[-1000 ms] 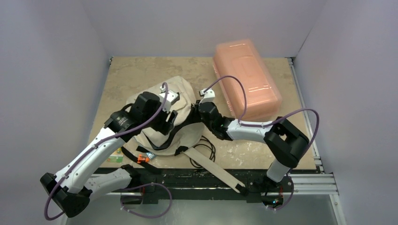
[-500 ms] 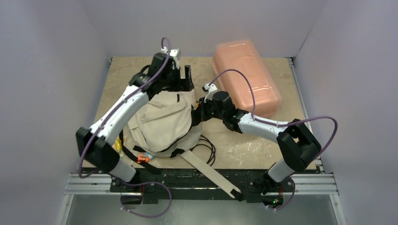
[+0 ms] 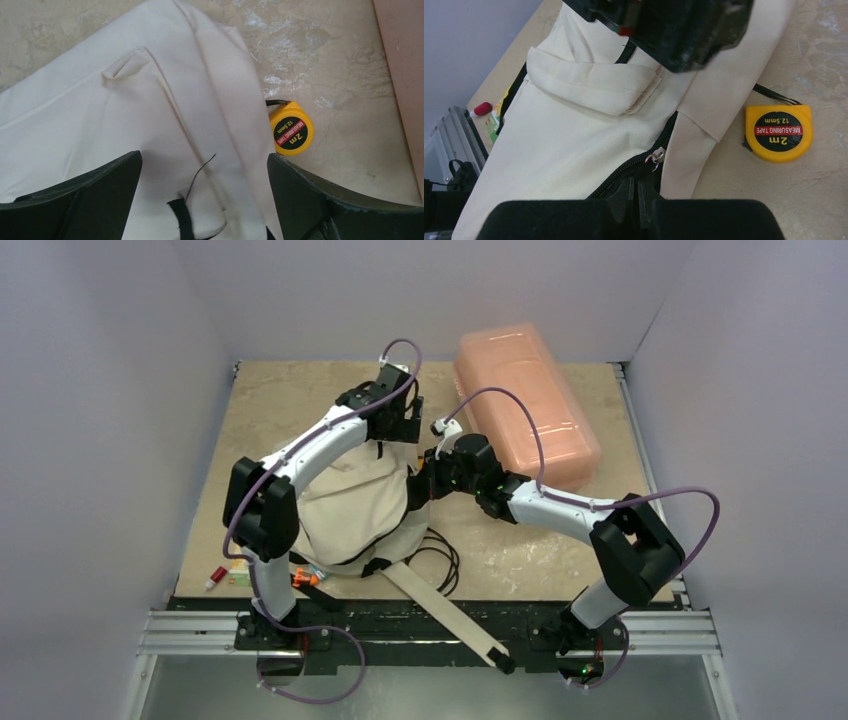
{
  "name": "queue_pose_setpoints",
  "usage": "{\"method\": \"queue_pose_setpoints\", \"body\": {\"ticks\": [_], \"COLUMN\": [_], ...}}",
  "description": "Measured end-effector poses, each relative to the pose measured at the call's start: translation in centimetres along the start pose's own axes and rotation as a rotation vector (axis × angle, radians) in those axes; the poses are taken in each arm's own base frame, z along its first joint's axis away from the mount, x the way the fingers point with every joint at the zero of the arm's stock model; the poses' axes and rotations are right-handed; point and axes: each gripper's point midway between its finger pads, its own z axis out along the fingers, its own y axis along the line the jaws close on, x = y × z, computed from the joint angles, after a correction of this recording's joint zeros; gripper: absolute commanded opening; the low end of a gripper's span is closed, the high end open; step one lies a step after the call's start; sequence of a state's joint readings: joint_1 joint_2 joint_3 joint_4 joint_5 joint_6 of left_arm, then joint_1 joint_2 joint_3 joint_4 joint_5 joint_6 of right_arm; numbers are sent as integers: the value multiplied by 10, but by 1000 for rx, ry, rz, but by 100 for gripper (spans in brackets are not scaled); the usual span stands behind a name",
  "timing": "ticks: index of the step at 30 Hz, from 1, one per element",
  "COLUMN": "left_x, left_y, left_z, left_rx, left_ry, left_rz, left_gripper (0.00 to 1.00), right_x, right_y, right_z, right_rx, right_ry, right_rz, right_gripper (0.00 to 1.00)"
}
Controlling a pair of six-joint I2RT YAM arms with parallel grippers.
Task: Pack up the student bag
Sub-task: Zip the student bag at the center of the board.
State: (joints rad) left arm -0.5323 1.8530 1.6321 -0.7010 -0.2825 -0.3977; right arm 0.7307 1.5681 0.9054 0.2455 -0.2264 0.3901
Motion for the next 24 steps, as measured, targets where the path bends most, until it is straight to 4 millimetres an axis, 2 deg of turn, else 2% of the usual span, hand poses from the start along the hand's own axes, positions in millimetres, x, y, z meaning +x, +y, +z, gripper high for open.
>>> {"method": "queue_pose_setpoints", "body": {"ticks": [3, 5, 7, 9, 11, 12, 19, 24], "left_x": [2, 6, 11, 17, 16, 14, -9, -37], "left_y": [-11, -17, -17, -14, -11, -8, 8, 36], "left_z": [12, 25, 36, 45, 51, 52, 60, 66], "left_rx": [-25, -42, -56, -68, -76, -81, -106, -193], "left_ry": [-1, 10, 27, 45, 41, 35, -35, -134], "left_rz": [29, 61, 78, 100, 118, 124, 99, 50], "left_gripper": [95, 87, 63, 43, 11, 0, 0, 0], "right_x": [1, 2, 1, -3, -7, -9, -29, -39], "right_y": [-1, -4, -6, -8, -11, -13, -16, -14], "right_z": [0, 0, -1, -1, -2, -3, -7, -8], "right_rx": [6, 20, 38, 58, 81, 96, 174, 186], "right_ry": [2, 9, 16, 18, 20, 22, 17, 11], "right_rz": [-6, -9, -13, -24, -37, -44, -118, -135], "right_gripper": [0, 0, 0, 0, 0, 0, 0, 0]}}
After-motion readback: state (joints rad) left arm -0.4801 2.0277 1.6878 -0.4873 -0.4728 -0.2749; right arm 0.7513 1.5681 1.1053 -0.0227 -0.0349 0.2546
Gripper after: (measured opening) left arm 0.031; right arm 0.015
